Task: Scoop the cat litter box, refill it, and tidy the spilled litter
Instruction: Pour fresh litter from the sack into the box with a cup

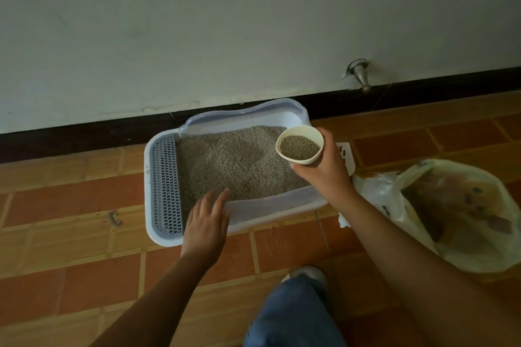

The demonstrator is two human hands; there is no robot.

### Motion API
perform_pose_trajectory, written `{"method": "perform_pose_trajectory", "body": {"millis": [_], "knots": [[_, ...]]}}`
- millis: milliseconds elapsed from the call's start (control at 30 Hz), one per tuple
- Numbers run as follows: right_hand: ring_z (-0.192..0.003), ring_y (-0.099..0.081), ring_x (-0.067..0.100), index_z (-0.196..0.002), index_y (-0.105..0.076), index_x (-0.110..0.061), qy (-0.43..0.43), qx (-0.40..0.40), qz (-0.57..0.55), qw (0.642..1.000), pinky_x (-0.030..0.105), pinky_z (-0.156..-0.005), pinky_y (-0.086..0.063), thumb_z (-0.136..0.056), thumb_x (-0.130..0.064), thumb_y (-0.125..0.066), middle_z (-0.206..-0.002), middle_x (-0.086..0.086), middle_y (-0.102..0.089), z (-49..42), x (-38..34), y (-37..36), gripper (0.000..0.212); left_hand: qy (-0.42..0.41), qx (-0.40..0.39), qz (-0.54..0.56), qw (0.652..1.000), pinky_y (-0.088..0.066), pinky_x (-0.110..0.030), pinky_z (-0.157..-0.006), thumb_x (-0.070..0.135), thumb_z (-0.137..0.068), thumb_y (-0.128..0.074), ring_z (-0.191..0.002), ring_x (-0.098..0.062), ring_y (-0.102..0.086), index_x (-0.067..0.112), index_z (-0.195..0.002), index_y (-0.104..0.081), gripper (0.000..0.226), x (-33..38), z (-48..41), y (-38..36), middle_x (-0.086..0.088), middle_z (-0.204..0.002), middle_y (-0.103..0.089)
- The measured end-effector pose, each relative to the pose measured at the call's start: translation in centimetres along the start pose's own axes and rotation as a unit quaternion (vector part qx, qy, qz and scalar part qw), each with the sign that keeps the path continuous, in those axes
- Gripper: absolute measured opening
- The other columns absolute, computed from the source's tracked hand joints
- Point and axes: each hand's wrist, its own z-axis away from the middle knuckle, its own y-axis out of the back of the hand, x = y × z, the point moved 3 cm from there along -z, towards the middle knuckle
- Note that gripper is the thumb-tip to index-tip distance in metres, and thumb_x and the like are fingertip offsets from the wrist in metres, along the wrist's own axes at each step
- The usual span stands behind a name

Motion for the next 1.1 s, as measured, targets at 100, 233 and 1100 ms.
{"method": "perform_pose_trajectory", "body": {"millis": [100, 233, 1100], "knots": [[-0.109, -0.045, 0.012, -0.132, -0.037, -0.013, 0.008, -0.002, 0.007, 1.000, -0.003, -0.074, -0.034, -0.070, -0.009, -0.078, -0.119, 0.001, -0.047, -0.7, 0.6, -1.3, 0.074, -0.001, 0.003, -0.002, 1.000, -0.037, -0.044, -0.105, 0.045, -0.092, -0.014, -0.130, -0.030, -0.040, 0.020, -0.142, -0.037, 0.060, -0.4, -0.2, -0.5, -0.012, -0.142, -0.042], [-0.119, -0.046, 0.021, -0.131, -0.038, -0.014, 0.021, -0.019, 0.022, 0.999, 0.021, -0.087, -0.040, -0.069, -0.009, -0.079, -0.125, 0.005, -0.048, -1.3, 1.4, -2.7, 0.075, -0.003, 0.023, 0.008, 1.000, -0.045, -0.046, -0.097, 0.040, -0.094, -0.023, -0.123, -0.032, -0.049, 0.018, -0.136, -0.041, 0.051, -0.2, 0.1, -0.6, -0.013, -0.134, -0.050], [-0.126, -0.034, 0.028, -0.139, -0.030, -0.033, 0.068, -0.117, 0.432, 0.892, 0.046, -0.093, -0.036, -0.074, -0.030, -0.073, -0.136, 0.006, -0.039, -4.1, 1.3, -8.7, 0.077, -0.020, 0.083, 0.021, 0.996, -0.053, -0.038, -0.073, 0.038, -0.093, -0.032, -0.091, -0.024, -0.058, 0.021, -0.126, -0.048, 0.040, -0.6, -0.1, -1.4, -0.006, -0.104, -0.059]]}}
